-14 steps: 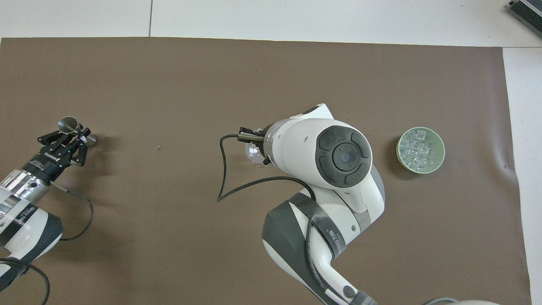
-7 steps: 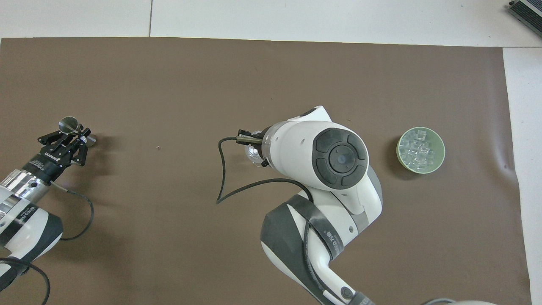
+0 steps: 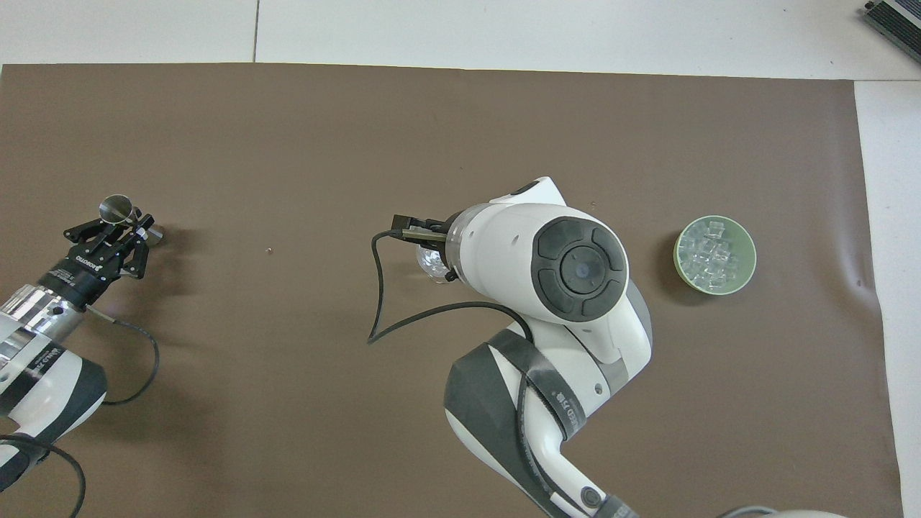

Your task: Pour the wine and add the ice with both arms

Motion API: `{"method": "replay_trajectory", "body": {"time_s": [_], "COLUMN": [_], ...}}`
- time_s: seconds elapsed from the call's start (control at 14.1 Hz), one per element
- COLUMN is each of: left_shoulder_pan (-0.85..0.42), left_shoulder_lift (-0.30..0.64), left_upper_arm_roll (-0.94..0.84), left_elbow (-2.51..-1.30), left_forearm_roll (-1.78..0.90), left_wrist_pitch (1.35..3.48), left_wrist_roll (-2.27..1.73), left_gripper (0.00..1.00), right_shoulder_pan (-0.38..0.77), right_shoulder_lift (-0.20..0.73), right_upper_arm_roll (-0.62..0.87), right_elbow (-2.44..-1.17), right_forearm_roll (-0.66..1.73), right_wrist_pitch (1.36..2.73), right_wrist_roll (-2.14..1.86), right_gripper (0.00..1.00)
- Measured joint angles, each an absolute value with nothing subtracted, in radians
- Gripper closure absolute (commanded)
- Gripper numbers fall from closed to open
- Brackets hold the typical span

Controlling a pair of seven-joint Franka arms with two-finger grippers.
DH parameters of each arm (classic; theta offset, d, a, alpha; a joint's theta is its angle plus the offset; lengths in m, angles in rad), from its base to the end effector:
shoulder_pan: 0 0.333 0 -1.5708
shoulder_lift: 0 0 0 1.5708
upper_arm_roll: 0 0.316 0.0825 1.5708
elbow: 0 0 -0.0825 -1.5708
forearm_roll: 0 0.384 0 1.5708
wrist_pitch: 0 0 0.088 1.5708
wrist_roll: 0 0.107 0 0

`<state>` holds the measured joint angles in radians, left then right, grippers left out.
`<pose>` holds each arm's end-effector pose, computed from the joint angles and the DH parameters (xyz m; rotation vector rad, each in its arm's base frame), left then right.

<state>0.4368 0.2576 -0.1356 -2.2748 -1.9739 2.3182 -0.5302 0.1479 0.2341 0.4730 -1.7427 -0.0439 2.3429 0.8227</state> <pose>0.5139 0.1409 0.2433 0.5631 1.8778 -0.3110 0.5475 0.3610 0.4924 -2.7962 0.2940 -0.3578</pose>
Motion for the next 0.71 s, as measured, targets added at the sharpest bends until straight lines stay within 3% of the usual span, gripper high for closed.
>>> {"method": "replay_trajectory", "body": {"time_s": [0.21,0.43,0.71], "left_shoulder_pan": [0.434,0.434,0.433], "left_shoulder_lift": [0.265,0.268,0.269], "left_upper_arm_roll": [-0.139,-0.139,-0.139], "left_elbow": [-2.27,-2.269,-2.269], "left_forearm_roll": [-1.974,-1.974,-1.974], "left_wrist_pitch": [2.318,2.319,2.322], "left_wrist_roll": [-0.53,-0.53,-0.53], "left_gripper": [0.98,0.88,0.84], "right_shoulder_pan": [0.138,0.133,0.129], "right_shoulder_lift": [0.225,0.214,0.212], "right_upper_arm_roll": [0.42,0.334,0.265], "right_elbow": [-1.735,-1.734,-1.733], "right_forearm_roll": [-0.085,-0.115,-0.123], "right_wrist_pitch": [2.343,2.34,2.302], "right_wrist_roll": [0.823,0.795,0.708], "right_gripper": [0.0,0.0,0.0]}}
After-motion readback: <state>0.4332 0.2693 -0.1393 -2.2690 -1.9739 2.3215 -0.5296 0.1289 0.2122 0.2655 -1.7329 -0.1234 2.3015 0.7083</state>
